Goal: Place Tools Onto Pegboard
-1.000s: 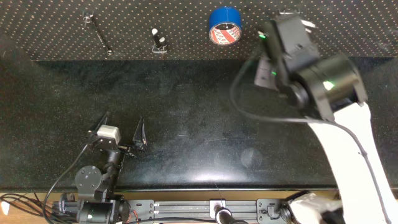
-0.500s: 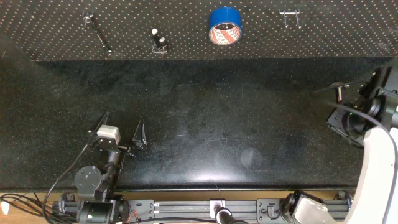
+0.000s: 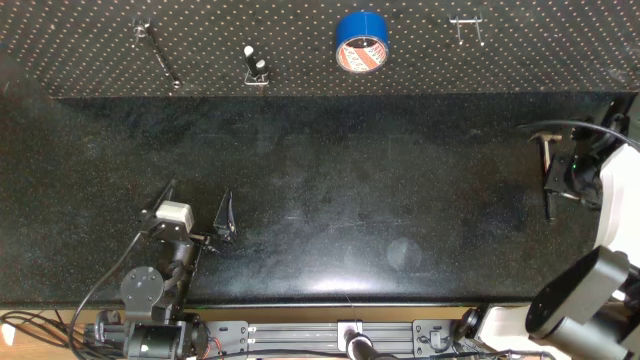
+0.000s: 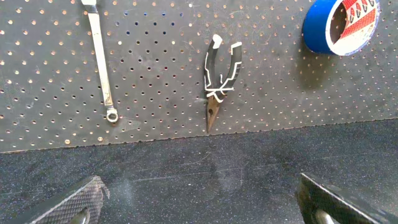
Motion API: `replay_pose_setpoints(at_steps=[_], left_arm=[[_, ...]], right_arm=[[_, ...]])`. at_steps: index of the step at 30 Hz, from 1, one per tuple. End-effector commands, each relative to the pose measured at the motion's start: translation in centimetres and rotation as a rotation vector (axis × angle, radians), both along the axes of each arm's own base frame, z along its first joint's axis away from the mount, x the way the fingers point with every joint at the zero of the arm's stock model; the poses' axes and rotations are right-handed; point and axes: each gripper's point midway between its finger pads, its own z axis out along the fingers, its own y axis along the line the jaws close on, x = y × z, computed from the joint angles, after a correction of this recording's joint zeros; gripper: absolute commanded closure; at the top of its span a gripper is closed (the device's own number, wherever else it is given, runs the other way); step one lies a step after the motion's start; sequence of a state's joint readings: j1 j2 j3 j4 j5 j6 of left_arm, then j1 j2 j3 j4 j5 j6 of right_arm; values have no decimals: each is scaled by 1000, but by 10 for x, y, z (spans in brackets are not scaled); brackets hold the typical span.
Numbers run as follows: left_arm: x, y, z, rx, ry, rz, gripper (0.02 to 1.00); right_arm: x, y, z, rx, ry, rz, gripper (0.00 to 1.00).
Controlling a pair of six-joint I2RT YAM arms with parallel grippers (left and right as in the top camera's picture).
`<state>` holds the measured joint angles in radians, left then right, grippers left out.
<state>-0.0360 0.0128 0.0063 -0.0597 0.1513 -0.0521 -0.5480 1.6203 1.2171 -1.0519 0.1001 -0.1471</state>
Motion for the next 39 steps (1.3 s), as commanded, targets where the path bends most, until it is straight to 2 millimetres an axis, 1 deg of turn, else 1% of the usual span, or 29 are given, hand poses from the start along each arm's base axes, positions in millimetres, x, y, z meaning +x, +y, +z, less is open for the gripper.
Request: replay_pose_setpoints(at_steps=[1,5,7,10,12,15,17,19,23,26,30,37,39], left_arm=[[-1,-3,1,10,-7,-18,23],[-1,-3,1,10,-6,-18,25],[-1,-3,1,10,-6,-18,23],[-1,-3,1,10,-7,-18,25],[-1,-3,1,10,-7,-19,23],[-1,-3,1,10,-6,-19,23],[-1,-3,1,10,-7,-19,23],[-1,-3,1,10,-6,-19,23],[-1,-3,1,10,-7,-18,25],[-1,-3,1,10,-7,-19,23],[-1,-3,1,10,-7,-18,23],[-1,-3,1,10,-7,-18,23],[-1,-3,1,10,-6,-19,23]], right_arm=[[-9,-16,-10,-72,111,170,351],[-6,-16,-14,-61,114,211,338],[-3,-18,-21,-52,114,226,338],[7,-17,-33,-18,96,273,327],[13,-20,-41,-22,89,272,338],[20,-18,-49,18,62,269,338],[29,-14,-51,59,6,241,336],[34,-17,-50,59,-27,192,338],[34,-17,-54,63,-21,192,338],[37,-16,-64,87,-20,194,338],[34,-14,-78,113,12,192,343],[35,-15,-78,110,8,192,343],[34,-14,-78,113,11,193,367]])
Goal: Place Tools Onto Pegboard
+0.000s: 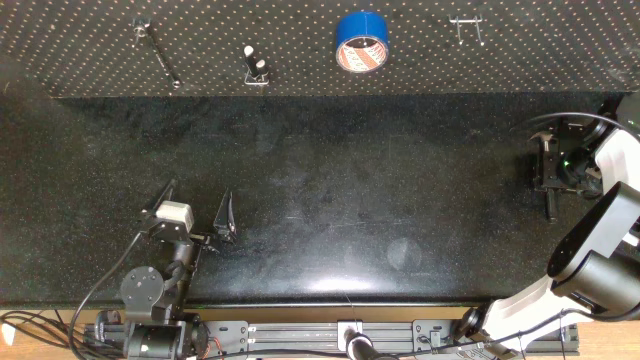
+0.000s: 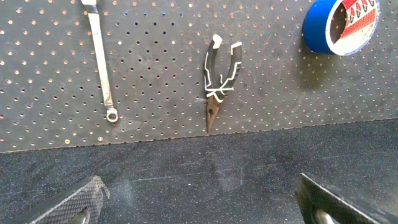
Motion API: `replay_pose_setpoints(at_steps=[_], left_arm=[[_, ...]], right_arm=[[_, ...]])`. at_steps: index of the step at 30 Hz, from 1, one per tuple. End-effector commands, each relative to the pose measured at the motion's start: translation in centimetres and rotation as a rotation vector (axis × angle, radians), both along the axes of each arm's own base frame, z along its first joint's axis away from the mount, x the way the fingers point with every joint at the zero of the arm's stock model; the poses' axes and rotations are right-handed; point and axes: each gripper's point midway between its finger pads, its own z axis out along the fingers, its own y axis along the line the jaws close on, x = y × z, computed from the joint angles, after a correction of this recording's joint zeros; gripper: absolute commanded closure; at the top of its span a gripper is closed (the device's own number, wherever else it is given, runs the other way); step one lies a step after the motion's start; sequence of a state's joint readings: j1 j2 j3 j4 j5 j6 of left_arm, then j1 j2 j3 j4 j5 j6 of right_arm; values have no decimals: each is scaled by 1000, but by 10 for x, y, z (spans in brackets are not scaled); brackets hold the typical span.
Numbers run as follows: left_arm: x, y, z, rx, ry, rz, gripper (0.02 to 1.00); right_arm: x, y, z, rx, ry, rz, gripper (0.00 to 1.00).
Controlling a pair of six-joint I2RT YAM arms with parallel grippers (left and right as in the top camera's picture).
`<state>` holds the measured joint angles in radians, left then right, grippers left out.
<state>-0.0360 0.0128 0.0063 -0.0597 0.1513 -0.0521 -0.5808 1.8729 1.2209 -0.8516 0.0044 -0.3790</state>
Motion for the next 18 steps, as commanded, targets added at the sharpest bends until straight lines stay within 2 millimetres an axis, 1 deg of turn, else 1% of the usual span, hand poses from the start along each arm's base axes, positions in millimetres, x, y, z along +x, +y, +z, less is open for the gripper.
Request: replay_pose_setpoints(at_steps=[1,2,4,5,18], left_arm=[[-1,-3,1,10,-6,-19,23],[-1,-3,1,10,-6,-18,23],[-1,-3,1,10,-6,-19,23],[-1,-3,1,10,-6,-18,25],[-1,-3,1,10,-7,-19,23]], right_arm=[[0,1,-5,20,7,-11,391],[-1,1,-5,22,9,-7,446],[-1,2,-5,24,12,-7,790],[-1,2,-5,24,12,-7,921],[-3,7,-5,36,26,30,925]])
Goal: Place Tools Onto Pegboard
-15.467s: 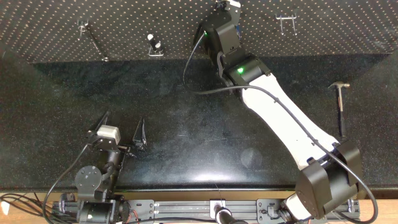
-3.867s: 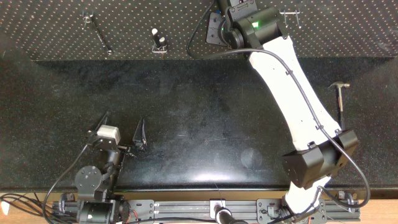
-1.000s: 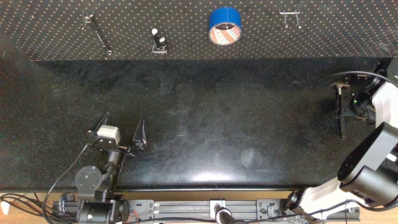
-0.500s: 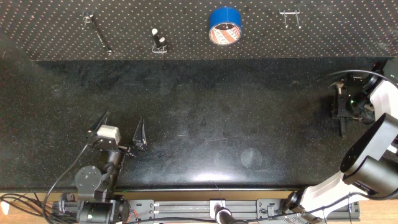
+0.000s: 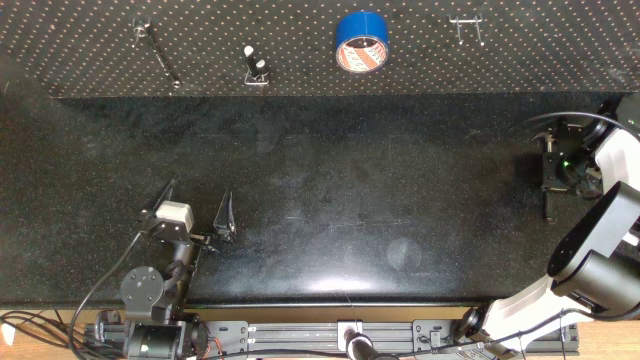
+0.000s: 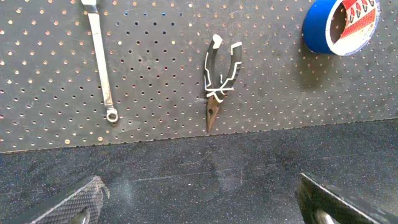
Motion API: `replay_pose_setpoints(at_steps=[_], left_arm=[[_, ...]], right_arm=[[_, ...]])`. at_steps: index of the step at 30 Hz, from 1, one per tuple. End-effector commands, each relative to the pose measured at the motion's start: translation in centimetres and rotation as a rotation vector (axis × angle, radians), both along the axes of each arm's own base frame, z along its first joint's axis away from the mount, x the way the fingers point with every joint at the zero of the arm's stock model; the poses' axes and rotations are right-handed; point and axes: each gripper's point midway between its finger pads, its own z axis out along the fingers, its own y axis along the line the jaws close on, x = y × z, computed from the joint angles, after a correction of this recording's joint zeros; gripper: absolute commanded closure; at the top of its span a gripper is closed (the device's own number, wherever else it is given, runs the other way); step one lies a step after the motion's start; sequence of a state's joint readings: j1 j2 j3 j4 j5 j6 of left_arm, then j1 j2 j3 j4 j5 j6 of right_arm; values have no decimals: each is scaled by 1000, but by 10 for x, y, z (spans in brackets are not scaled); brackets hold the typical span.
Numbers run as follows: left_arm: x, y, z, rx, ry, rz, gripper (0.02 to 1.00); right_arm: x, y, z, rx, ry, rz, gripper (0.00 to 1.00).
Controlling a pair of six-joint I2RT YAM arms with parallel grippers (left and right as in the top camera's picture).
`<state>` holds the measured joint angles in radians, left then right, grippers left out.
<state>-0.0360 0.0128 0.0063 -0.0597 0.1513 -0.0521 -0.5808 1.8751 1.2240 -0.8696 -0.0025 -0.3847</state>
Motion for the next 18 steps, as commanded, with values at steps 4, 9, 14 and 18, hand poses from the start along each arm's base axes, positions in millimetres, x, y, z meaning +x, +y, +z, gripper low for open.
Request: replay_pose_setpoints(at_steps=[4,9,14,18], left_arm=[[-1,-3,1,10,-6,-18,23],[-1,-3,1,10,-7,-19,23],[-1,-3,1,10,-6,-19,23],[-1,-3,1,10,-6,-19,23]], right_arm=[[12,15,13,4,-39,65,925],[45,59,82,71,-310,155,925],[60,90,141,15,-528,253,923],[48,110,150,-12,-645,239,925]])
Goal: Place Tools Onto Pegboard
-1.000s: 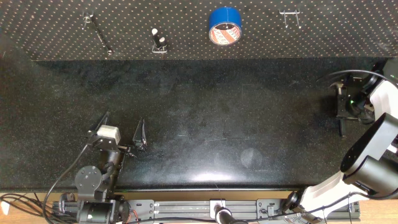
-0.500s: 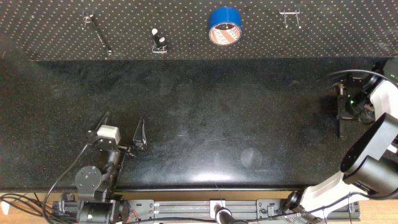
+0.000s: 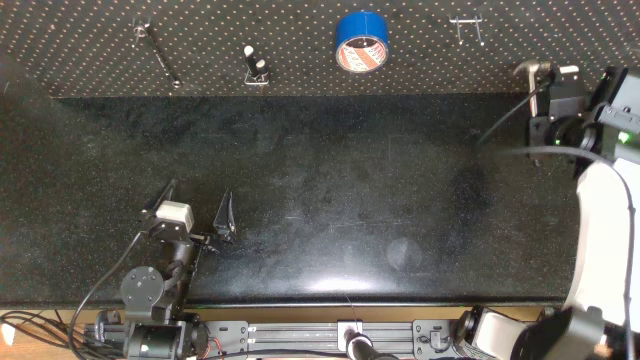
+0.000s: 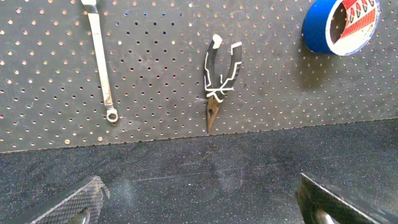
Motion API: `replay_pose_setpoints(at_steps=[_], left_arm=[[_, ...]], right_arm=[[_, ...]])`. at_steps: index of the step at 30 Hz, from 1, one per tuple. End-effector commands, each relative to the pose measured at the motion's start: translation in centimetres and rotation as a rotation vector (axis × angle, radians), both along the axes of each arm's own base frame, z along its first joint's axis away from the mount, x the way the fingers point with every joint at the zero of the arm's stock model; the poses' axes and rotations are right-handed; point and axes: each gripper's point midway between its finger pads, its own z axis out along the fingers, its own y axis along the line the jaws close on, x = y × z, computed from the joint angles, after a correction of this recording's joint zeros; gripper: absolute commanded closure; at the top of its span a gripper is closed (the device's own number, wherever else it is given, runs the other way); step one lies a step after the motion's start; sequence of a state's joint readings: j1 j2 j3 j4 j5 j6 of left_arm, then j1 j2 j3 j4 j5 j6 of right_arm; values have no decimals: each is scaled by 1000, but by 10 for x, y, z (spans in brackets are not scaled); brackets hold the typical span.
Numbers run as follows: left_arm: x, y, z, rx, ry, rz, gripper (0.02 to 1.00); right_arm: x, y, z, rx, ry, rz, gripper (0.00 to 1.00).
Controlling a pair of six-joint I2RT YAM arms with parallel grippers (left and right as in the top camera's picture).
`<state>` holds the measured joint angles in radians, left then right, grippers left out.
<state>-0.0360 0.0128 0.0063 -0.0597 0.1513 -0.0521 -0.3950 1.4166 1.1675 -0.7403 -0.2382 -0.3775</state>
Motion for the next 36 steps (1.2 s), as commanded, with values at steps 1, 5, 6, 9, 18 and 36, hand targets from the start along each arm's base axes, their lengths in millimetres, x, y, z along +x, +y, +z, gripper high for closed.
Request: replay_pose_setpoints(at_steps=[1,5,6,9,18,36], left_arm=[[-1,-3,1,10,-7,-18,23],[-1,-3,1,10,-7,-18,23],[-1,-3,1,10,-7,-18,23],[-1,-3,1,10,-6,-19,23],[-1,-3,1,10,-6,-18,23],[-1,-3,1,10,-7,-18,25]], right_arm=[[-19,29,-1,50,-101,-13,923],[-23,52,13,61,-306,10,925],[-24,61,20,64,-372,37,925],[-31,83,33,71,-475,85,925],[-41,125,60,148,-578,166,925],[33,137,54,246,-626,153,921]])
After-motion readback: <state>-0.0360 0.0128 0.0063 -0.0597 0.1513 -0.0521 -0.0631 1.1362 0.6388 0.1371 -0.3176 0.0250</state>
